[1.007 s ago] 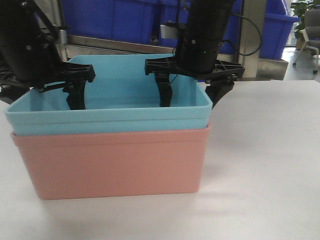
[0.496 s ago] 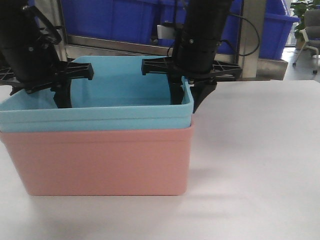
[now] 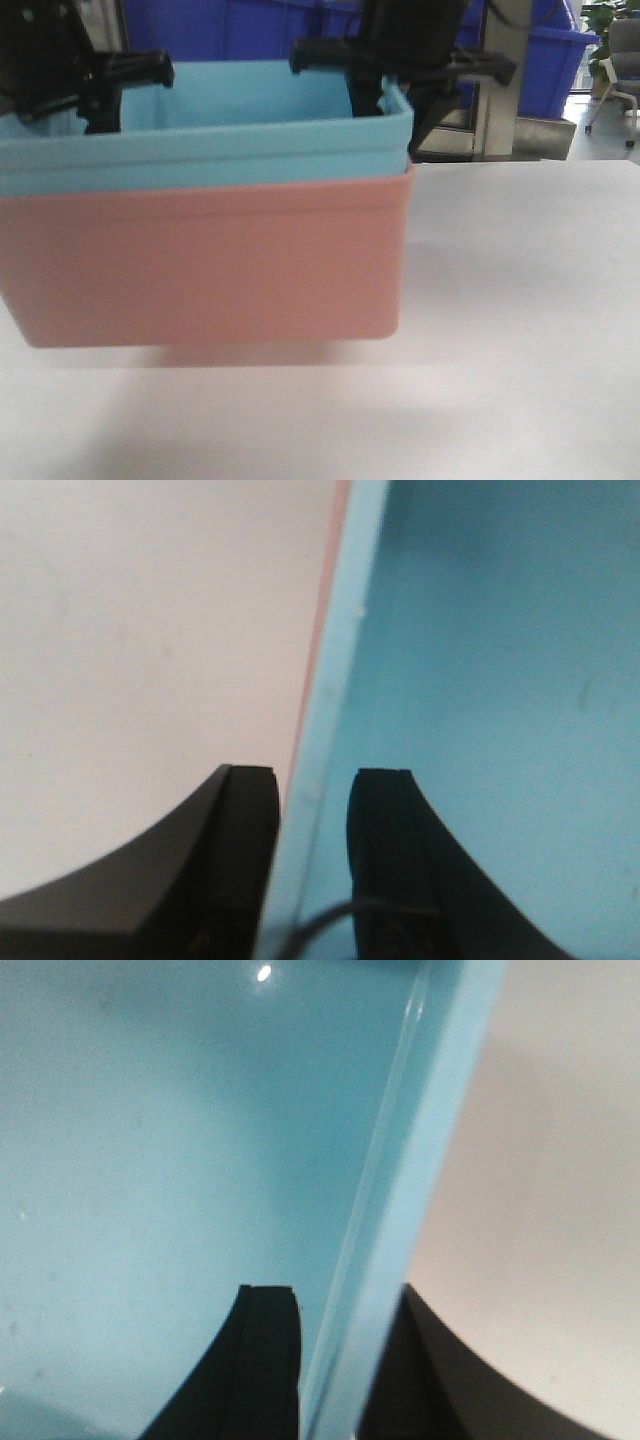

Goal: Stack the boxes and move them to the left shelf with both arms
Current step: 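Close both grippers on the rims and lift the stacked bins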

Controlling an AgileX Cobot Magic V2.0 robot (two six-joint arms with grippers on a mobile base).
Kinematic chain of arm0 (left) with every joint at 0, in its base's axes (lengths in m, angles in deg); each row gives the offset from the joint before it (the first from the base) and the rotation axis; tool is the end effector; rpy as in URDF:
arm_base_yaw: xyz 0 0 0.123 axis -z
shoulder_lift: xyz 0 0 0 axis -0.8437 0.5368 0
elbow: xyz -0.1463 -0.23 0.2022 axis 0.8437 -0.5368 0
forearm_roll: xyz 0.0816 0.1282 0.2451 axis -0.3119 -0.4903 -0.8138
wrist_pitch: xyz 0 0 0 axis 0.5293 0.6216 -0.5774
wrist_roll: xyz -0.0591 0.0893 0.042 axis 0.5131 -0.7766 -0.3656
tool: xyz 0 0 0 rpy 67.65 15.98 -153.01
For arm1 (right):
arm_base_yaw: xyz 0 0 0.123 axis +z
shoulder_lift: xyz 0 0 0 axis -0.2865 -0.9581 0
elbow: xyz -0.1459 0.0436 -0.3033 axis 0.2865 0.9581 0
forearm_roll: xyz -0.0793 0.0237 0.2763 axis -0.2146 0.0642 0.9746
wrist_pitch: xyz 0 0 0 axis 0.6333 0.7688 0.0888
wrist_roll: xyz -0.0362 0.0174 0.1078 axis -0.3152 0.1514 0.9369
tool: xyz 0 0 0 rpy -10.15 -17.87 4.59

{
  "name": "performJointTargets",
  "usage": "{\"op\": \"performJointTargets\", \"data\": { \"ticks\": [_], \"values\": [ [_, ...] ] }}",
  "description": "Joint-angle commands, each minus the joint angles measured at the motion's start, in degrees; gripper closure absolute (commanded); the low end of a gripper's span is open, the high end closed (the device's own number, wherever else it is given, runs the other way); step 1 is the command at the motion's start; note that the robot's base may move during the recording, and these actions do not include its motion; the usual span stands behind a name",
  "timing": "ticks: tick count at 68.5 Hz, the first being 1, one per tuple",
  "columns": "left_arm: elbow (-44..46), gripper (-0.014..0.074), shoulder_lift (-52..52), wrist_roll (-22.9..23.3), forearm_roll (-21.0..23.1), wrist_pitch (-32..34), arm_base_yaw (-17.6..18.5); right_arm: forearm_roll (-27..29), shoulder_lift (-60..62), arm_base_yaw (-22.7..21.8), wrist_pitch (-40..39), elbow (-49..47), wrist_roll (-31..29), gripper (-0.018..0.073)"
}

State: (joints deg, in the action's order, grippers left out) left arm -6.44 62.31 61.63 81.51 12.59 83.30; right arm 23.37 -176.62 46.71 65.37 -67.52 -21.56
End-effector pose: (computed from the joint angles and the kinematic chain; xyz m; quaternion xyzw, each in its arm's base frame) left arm 0.3547 -0.1680 0.3054 -0.0034 0.9669 -0.0999 0.2349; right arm 0.4097 0.2371 0.3195 -0.0701 0.9710 0.1000 0.2054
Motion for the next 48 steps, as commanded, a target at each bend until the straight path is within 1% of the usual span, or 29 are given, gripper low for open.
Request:
{"op": "performJointTargets", "data": {
  "ticks": [1, 7, 8, 10, 14, 23, 28, 42, 48],
  "values": [
    [2.0, 0.0608, -8.5, 0.9, -5.0, -2.3, 3.6, -5.1, 7.7, -0.3, -4.2, -1.8, 0.5, 0.0503],
    [2.0, 0.0608, -11.8, 5.0, -10.7, -5.4, 7.1, -5.5, 11.5, 1.2, -3.7, -1.7, 0.5, 0.0503],
    [2.0, 0.0608, -12.9, 6.4, -11.8, -6.4, 8.3, -6.0, 12.4, 1.7, -3.4, -1.7, 0.8, 0.0503],
    [2.0, 0.0608, -13.9, 7.7, -13.5, -7.2, 9.6, -6.9, 13.7, 2.8, -3.0, -1.7, 1.5, 0.0503],
    [2.0, 0.0608, -15.6, 9.8, -15.4, -8.0, 11.8, -9.0, 15.4, 4.5, -2.5, -1.4, 3.6, 0.0503],
    [2.0, 0.0608, -19.5, 14.8, -19.3, -9.3, 16.7, -16.3, 18.9, 9.3, -1.6, 1.5, 9.9, 0.0503],
    [2.0, 0.0608, -21.1, 16.1, -20.0, -9.7, 19.0, -19.0, 20.6, 12.0, -1.6, 4.5, 13.7, 0.0503],
    [1.8, 0.0608, -22.5, 18.4, -21.4, -10.3, 24.5, -22.2, 22.7, 20.4, -4.8, 11.5, 21.3, 0.0503],
    [1.2, 0.0608, -22.5, 20.9, -22.3, -10.3, 26.5, -25.0, 22.3, 23.4, -5.1, 13.5, 25.5, 0.0503]
  ]
}}
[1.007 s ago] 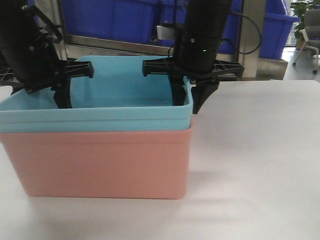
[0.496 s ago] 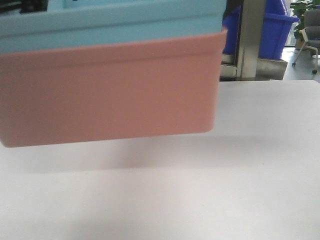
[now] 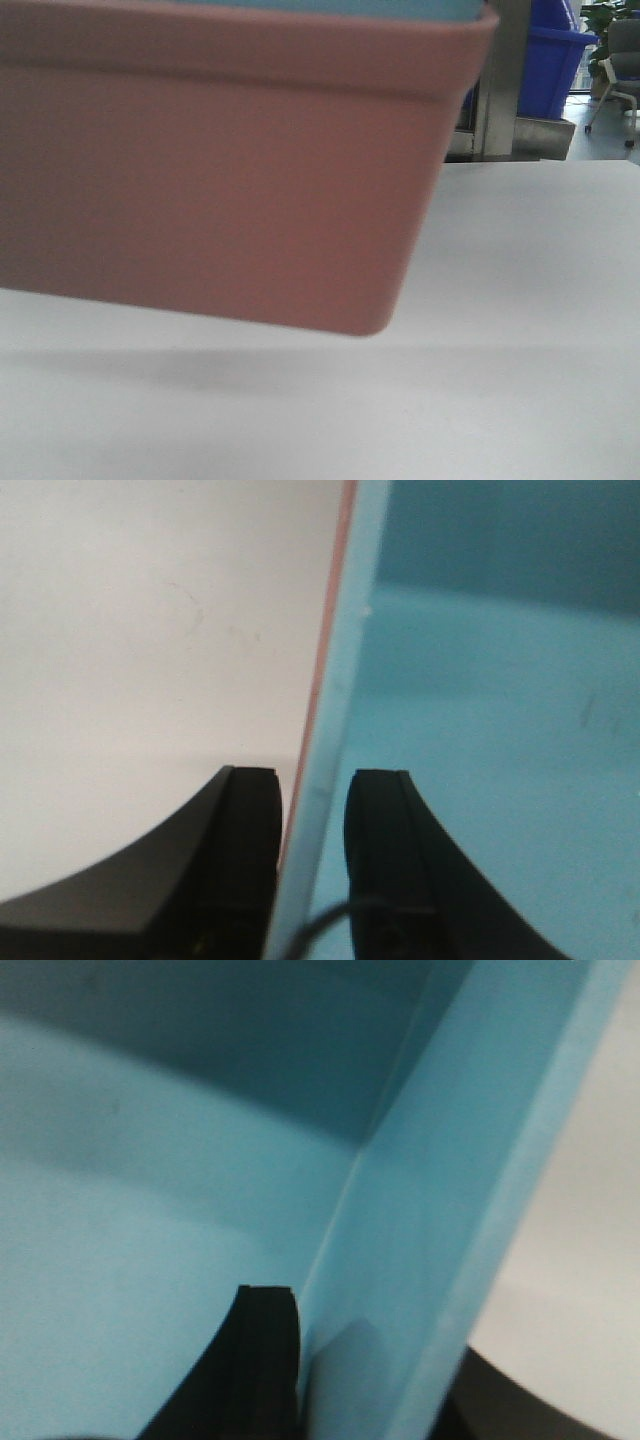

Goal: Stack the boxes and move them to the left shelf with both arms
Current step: 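Close both grippers on the rims and lift the stacked bins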

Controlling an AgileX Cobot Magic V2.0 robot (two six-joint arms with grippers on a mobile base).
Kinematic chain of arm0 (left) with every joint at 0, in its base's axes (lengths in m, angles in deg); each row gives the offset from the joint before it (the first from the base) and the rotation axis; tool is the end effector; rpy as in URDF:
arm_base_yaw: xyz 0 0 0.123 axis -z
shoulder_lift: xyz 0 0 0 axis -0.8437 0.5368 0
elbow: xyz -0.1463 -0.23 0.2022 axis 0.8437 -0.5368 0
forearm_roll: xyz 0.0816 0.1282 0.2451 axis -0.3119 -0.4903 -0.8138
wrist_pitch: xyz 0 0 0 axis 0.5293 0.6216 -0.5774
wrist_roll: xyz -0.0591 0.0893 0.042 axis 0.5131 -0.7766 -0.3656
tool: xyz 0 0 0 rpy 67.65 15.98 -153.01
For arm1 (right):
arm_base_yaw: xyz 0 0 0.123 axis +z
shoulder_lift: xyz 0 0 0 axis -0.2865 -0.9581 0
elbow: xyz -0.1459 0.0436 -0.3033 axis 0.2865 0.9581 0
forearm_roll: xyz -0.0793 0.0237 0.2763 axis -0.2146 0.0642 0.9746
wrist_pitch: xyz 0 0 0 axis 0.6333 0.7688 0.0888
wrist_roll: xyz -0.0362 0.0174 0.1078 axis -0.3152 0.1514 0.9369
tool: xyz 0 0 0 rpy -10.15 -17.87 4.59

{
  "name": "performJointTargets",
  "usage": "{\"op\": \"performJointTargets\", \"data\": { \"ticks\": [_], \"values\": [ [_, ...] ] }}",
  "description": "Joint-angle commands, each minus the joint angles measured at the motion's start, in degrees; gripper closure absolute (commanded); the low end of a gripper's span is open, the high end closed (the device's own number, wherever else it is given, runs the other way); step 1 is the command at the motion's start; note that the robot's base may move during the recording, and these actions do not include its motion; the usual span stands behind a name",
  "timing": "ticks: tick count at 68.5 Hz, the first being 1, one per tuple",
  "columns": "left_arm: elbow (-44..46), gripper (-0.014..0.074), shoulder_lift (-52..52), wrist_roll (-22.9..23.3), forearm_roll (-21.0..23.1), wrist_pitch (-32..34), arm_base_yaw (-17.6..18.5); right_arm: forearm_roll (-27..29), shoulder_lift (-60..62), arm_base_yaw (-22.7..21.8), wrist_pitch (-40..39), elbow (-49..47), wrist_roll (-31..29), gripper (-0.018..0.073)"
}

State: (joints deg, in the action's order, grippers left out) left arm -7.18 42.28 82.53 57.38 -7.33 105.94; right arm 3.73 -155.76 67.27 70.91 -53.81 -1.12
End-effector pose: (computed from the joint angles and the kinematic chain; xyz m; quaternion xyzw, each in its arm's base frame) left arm 0.2165 -0.1741 0.4098 0.0398 0.9432 -0.0328 0.3283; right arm 0.2523 0.2531 0.3902 -0.1082 0.9507 0.0584 0.2848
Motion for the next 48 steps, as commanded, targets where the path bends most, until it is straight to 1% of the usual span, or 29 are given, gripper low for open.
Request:
{"op": "performJointTargets", "data": {
  "ticks": [1, 8, 14, 28, 48],
  "values": [
    [1.9, 0.0608, -2.5, 0.4, 1.5, 9.6, 4.1, -6.0, 1.5, 3.3, -10.6, 0.0, 5.8, 0.0503],
    [1.1, 0.0608, -2.5, 2.6, -0.1, 10.1, 5.6, -9.2, 1.3, 5.6, -10.7, 1.2, 10.4, 0.0503],
    [1.0, 0.0608, -1.6, 3.0, -0.5, 10.1, 6.4, -10.5, 1.3, 6.7, -11.0, 1.2, 12.6, 0.0503],
    [1.0, 0.0608, 1.6, 3.0, -0.4, 10.4, 6.6, -10.6, 1.3, 6.8, -12.2, 1.2, 13.2, 0.0503],
    [1.0, 0.0608, 3.4, 3.1, 1.3, 14.0, 6.6, -10.6, 1.2, 6.8, -12.1, 1.2, 13.2, 0.0503]
  ]
}}
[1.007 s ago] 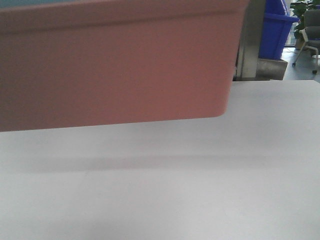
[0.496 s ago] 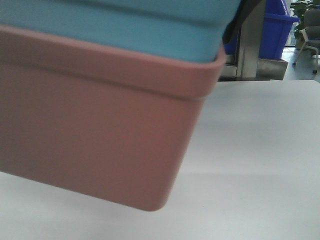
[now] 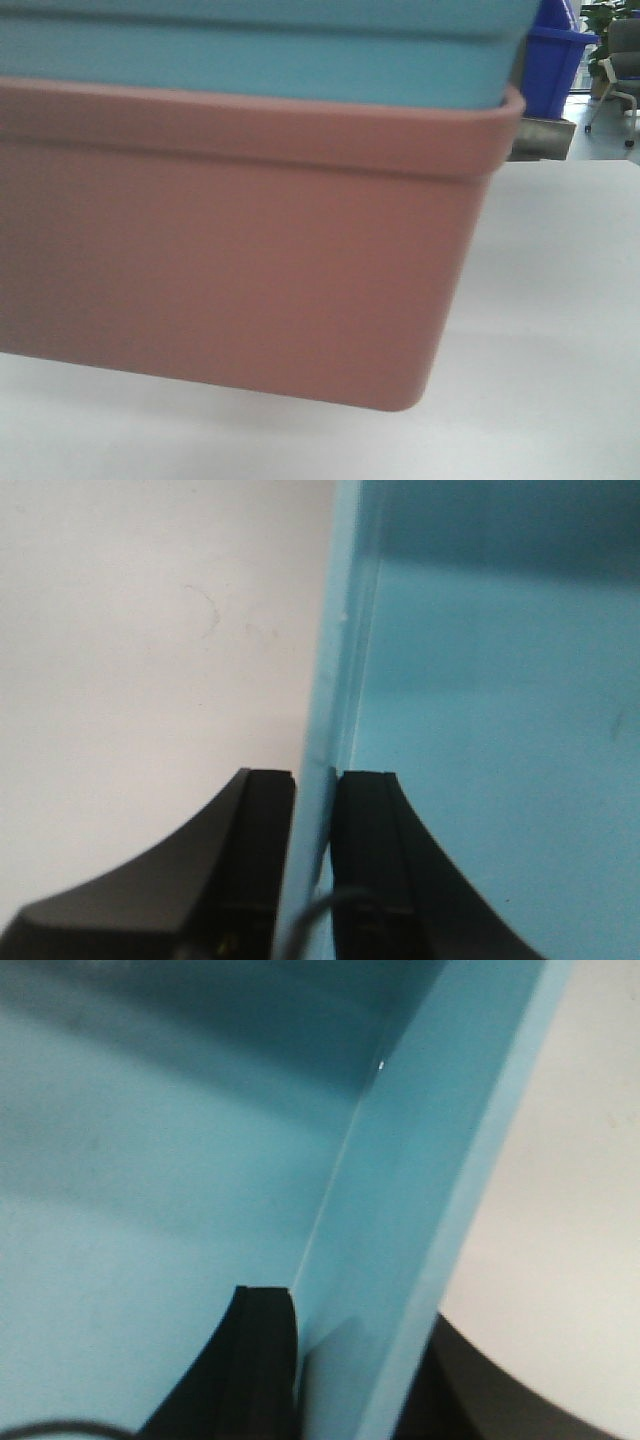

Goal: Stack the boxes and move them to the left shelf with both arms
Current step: 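Close both grippers on the rims and lift the stacked bins, then hold the stacked bins with both grippers while the base turns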

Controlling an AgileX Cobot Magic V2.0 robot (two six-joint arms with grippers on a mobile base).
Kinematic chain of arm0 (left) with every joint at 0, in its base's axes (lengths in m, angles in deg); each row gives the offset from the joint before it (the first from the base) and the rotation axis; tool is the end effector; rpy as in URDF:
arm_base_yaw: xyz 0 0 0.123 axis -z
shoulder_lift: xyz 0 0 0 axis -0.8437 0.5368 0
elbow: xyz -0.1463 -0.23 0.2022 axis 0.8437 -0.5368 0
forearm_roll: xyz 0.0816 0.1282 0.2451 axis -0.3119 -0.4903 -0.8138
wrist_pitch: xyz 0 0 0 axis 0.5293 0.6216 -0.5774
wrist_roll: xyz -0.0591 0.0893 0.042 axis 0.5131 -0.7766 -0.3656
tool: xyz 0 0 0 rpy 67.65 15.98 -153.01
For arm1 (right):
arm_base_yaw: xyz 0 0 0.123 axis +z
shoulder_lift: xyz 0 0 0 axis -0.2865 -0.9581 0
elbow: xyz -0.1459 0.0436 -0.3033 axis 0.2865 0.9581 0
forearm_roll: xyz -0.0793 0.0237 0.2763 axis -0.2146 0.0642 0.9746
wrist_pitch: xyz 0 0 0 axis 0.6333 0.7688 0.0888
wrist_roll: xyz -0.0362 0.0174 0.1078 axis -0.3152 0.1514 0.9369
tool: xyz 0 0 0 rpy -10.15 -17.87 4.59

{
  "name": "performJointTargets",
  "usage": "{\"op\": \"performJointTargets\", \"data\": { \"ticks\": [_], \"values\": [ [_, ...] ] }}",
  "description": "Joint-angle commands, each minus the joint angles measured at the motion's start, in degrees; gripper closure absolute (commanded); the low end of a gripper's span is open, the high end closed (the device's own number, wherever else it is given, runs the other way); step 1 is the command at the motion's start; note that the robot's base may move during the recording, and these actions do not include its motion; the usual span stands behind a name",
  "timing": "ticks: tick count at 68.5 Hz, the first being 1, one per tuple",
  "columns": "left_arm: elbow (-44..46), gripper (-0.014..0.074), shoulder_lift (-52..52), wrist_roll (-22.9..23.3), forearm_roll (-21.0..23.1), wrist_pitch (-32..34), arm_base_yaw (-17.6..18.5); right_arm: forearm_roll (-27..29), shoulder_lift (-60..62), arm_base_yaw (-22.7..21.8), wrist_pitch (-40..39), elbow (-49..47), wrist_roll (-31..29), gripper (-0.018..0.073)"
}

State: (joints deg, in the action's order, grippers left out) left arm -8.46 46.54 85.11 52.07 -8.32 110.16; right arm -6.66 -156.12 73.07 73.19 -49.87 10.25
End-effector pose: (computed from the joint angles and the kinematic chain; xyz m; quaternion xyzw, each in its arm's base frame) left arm 0.2206 -0.1977 0.3852 0.0712 0.9432 0.0182 0.3239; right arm 0.2359 0.2607 0.3710 -0.0860 0.9472 0.0032 0.3089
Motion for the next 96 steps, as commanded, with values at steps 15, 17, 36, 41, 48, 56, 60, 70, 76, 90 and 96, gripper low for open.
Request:
{"op": "performJointTargets", "data": {
  "ticks": [15, 17, 36, 41, 48, 56, 60, 70, 76, 90, 96],
  "values": [
    [2.3, 0.0608, -0.5, 0.5, 6.3, 15.7, 2.4, -0.2, 1.6, 1.0, -13.6, -2.7, 1.8, 0.0503],
    [2.3, 0.0608, -0.5, 0.5, 6.3, 16.0, 2.4, -0.2, 1.5, 1.0, -13.4, -2.7, 1.8, 0.0503],
    [2.3, 0.0608, -0.2, 0.5, 6.0, 16.4, 2.4, -0.2, 1.5, 1.0, -12.4, -2.7, 1.8, 0.0503],
    [2.3, 0.0608, -0.2, 0.5, 6.0, 16.4, 2.4, -0.2, 1.5, 1.0, -12.4, -2.7, 1.8, 0.0503],
    [2.3, 0.0608, -0.2, 0.5, 6.0, 16.4, 2.4, -0.2, 1.5, 1.0, -12.4, -2.7, 1.8, 0.0503],
    [2.3, 0.0608, -0.2, 0.5, 6.0, 16.2, 2.4, -0.2, 1.5, 1.0, -12.4, -2.7, 1.8, 0.0503],
    [2.3, 0.0608, -0.2, 0.5, 6.0, 15.7, 2.4, -0.2, 1.5, 1.0, -12.4, -2.7, 1.8, 0.0503],
    [2.3, 0.0608, -0.2, 0.5, 6.0, 13.8, 2.4, -0.2, 1.5, 1.0, -11.5, -2.7, 1.8, 0.0503],
    [2.3, 0.0608, -0.2, 0.5, 6.0, 13.6, 2.4, -0.2, 1.5, 1.0, -11.2, -2.7, 1.8, 0.0503],
    [2.3, 0.0608, -0.2, 0.5, 6.0, 13.6, 2.4, -0.2, 1.5, 1.0, -11.2, -2.7, 1.8, 0.0503],
    [2.3, 0.0608, -0.2, 0.5, 6.0, 13.6, 2.4, -0.2, 1.5, 1.0, -11.2, -2.7, 1.8, 0.0503]
  ]
}}
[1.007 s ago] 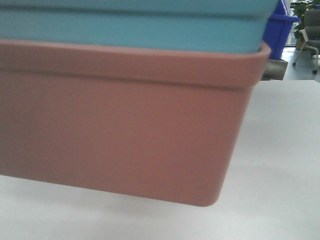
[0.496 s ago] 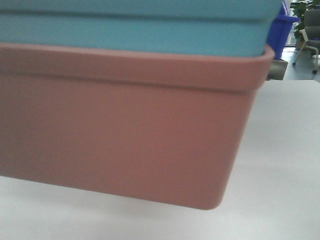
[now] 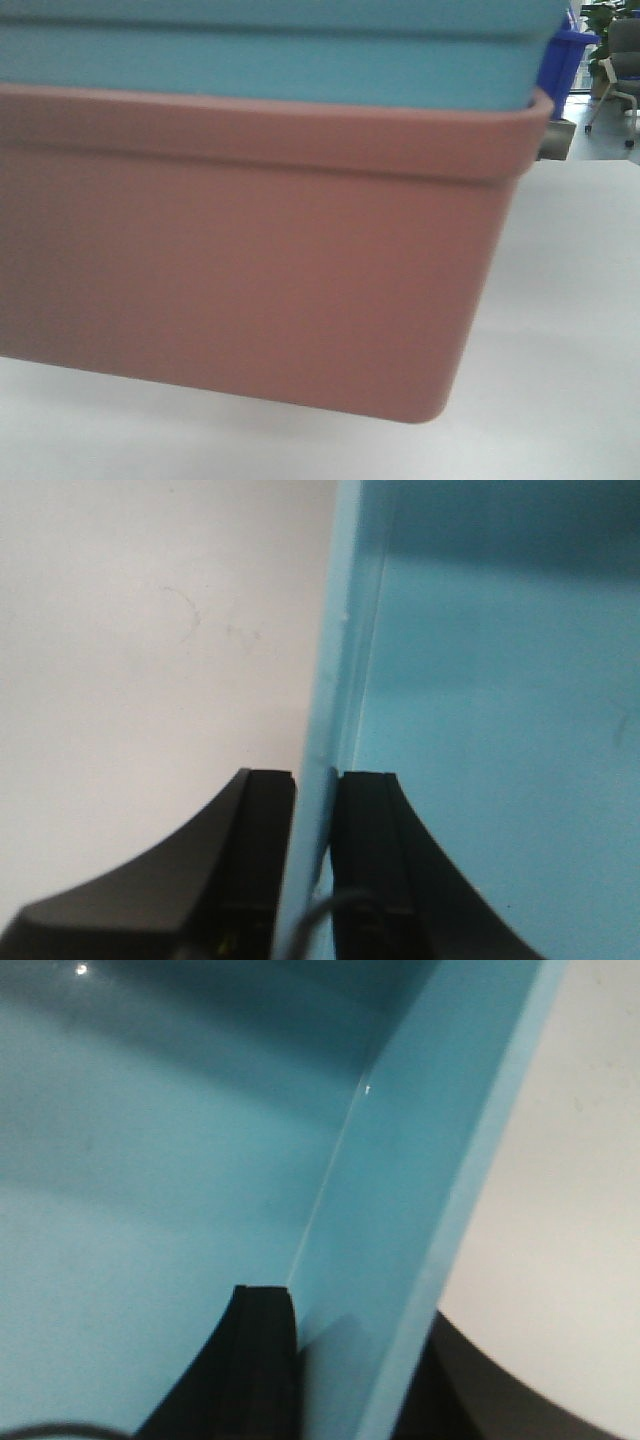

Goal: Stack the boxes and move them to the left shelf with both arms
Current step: 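Hold the stacked bins with both grippers while the base turns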

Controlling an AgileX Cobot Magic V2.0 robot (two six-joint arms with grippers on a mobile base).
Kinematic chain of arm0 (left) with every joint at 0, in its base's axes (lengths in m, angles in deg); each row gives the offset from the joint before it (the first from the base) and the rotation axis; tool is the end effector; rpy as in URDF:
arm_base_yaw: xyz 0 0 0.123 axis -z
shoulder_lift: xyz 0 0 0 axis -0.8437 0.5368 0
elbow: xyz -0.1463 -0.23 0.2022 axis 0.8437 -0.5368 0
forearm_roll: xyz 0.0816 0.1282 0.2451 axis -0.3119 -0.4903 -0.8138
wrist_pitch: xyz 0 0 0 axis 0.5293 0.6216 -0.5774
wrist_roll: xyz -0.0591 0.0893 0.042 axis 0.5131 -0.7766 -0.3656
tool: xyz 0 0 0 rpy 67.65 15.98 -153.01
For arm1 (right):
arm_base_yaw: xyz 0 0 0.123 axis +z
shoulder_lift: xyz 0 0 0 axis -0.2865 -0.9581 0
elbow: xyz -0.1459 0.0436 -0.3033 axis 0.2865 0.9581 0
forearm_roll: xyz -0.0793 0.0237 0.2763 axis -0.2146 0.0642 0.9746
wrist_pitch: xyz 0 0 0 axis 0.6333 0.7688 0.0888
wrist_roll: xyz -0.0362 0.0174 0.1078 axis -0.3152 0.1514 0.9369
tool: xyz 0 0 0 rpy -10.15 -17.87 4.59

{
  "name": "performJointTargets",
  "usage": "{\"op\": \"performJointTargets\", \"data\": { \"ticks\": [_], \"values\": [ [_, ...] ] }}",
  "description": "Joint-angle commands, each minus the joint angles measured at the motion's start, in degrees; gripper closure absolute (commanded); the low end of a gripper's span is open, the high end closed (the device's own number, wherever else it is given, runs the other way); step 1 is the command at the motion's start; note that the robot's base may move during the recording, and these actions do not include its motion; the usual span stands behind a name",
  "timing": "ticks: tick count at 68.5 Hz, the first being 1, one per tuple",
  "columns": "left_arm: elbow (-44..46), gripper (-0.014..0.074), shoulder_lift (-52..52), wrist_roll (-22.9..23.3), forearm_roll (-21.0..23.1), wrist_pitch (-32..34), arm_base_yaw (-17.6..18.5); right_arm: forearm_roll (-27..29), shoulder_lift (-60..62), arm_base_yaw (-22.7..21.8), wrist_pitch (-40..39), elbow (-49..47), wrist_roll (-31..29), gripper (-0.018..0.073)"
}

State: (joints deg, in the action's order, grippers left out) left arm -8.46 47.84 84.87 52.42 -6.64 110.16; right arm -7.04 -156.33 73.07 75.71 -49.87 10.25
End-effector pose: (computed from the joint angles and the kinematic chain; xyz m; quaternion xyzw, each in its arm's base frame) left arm 0.2250 -0.2056 0.3793 0.0794 0.9431 0.0136 0.3225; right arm 0.2351 0.2567 0.3686 -0.0818 0.9505 -0.0180 0.2994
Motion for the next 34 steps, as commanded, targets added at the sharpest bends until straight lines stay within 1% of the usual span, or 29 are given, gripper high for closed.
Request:
{"op": "performJointTargets", "data": {
  "ticks": [1, 9, 17, 24, 34],
  "values": [
    [2.3, 0.0608, -1.5, 0.7, 5.7, 11.9, 2.4, 0.1, 1.7, 1.0, -13.7, -2.7, 1.8, 0.0503],
    [2.3, 0.0608, -1.5, 0.7, 5.7, 12.2, 2.4, 0.1, 1.7, 1.0, -13.7, -2.7, 1.8, 0.0503],
    [2.3, 0.0608, -1.5, 0.7, 5.7, 14.6, 2.4, 0.1, 1.7, 1.0, -14.1, -2.7, 1.8, 0.0503],
    [2.3, 0.0608, -1.4, 0.7, 7.3, 16.7, 2.4, 0.1, 1.7, 1.0, -14.7, -2.7, 1.8, 0.0503],
    [2.3, 0.0608, -0.9, 0.7, 7.3, 17.6, 2.4, 0.1, 1.7, 1.0, -14.5, -2.7, 1.8, 0.0503]
  ]
}}
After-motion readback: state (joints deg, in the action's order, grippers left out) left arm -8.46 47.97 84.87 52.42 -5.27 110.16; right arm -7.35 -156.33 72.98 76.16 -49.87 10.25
